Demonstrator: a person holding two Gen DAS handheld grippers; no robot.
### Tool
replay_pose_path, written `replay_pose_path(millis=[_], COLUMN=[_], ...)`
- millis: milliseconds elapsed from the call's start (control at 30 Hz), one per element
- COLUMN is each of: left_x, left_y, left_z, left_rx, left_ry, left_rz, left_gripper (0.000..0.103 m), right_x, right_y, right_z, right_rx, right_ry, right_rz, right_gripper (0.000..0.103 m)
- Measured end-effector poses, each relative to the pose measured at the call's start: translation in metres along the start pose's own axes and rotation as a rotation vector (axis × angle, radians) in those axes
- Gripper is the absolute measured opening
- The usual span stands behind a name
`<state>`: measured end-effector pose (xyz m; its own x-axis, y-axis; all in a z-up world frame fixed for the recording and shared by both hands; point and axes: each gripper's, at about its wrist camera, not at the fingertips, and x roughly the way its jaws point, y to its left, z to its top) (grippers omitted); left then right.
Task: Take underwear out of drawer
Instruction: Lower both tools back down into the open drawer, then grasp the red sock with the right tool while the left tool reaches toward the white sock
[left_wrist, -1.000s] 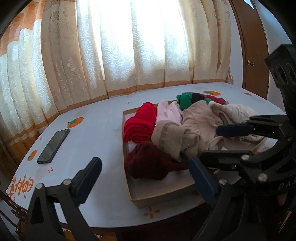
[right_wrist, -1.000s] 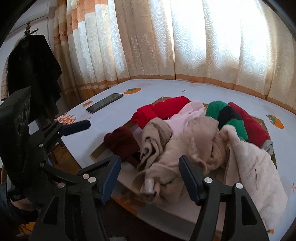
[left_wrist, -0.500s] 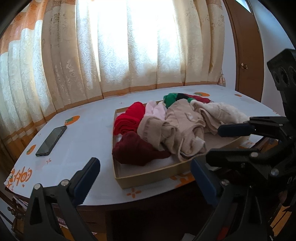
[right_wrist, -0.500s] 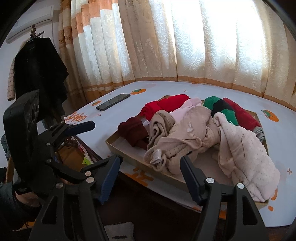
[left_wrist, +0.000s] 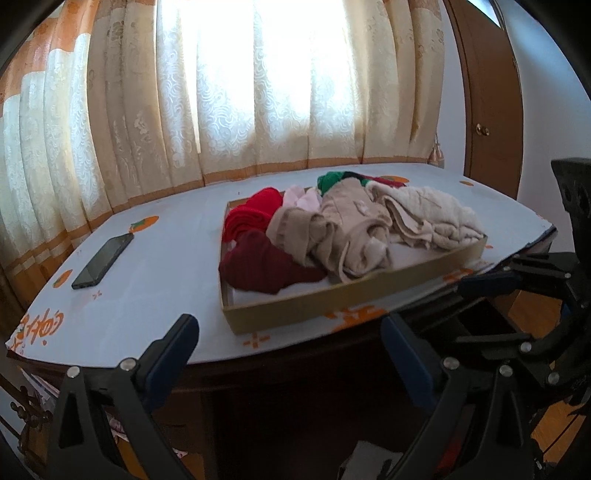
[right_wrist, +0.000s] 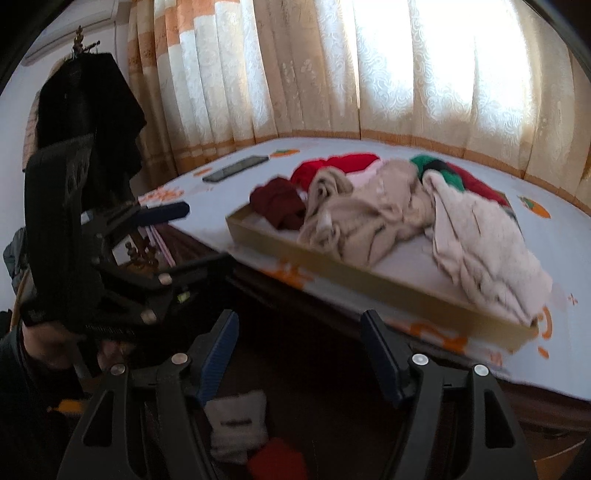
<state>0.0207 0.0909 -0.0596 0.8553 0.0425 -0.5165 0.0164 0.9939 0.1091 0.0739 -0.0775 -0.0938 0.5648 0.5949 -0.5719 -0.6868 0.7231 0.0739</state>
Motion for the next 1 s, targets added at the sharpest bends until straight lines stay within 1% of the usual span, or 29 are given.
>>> replay_pose_path(millis=[133, 300, 433, 533, 633, 767, 900, 967, 1000], left_x=[-0.003, -0.002, 0.002, 0.008, 0.013, 0.020, 0.022, 0.022, 0.022], left_y=[-0.005, -0.012, -0.015, -0.019, -0.021, -0.024, -0.023, -0.020, -0.018], left_z=[-0.009, -0.025, -0.035, -0.043, -0.049, -0.061, -0.069, -0.072, -0.073], left_rx=[0.032, 0.087, 0.113, 0.135, 0.145, 0.152, 0.133, 0.109, 0.098], left_ry=[0.028, 0.083, 0.136, 0.175, 0.212, 0.262, 0.288, 0.294, 0.297], left_rz=[-0.009, -0.026, -0.044, -0.049, -0.062, -0.074, -0.086, -0.090, -0.092], left_gripper=[0.101, 0.101, 0.101, 0.101, 0.101, 0.101, 0.101, 0.101, 0.101], right_x=[-0.001, 0.004, 0.011, 0.020, 0.032, 0.049, 0.066, 0.071, 0.074], right_y=[-0.003, -0.006, -0.007, -0.009, -0.011, -0.015, -0.018, -0.017, -0.016], right_z=[-0.017, -0.038, -0.056, -0.064, -0.069, -0.077, -0.086, -0.089, -0.092], right_rx=[-0.029, -0.067, -0.102, -0.130, -0.135, -0.124, -0.113, -0.115, -0.116], right_ry=[0.047, 0.126, 0.204, 0.264, 0.322, 0.406, 0.489, 0.517, 0.531], right_rz=[-0.004, 0.006, 0.026, 0.035, 0.065, 0.096, 0.129, 0.136, 0.142], right_gripper=[0.070, 0.070, 0.070, 0.070, 0.070, 0.070, 0.070, 0.068, 0.065])
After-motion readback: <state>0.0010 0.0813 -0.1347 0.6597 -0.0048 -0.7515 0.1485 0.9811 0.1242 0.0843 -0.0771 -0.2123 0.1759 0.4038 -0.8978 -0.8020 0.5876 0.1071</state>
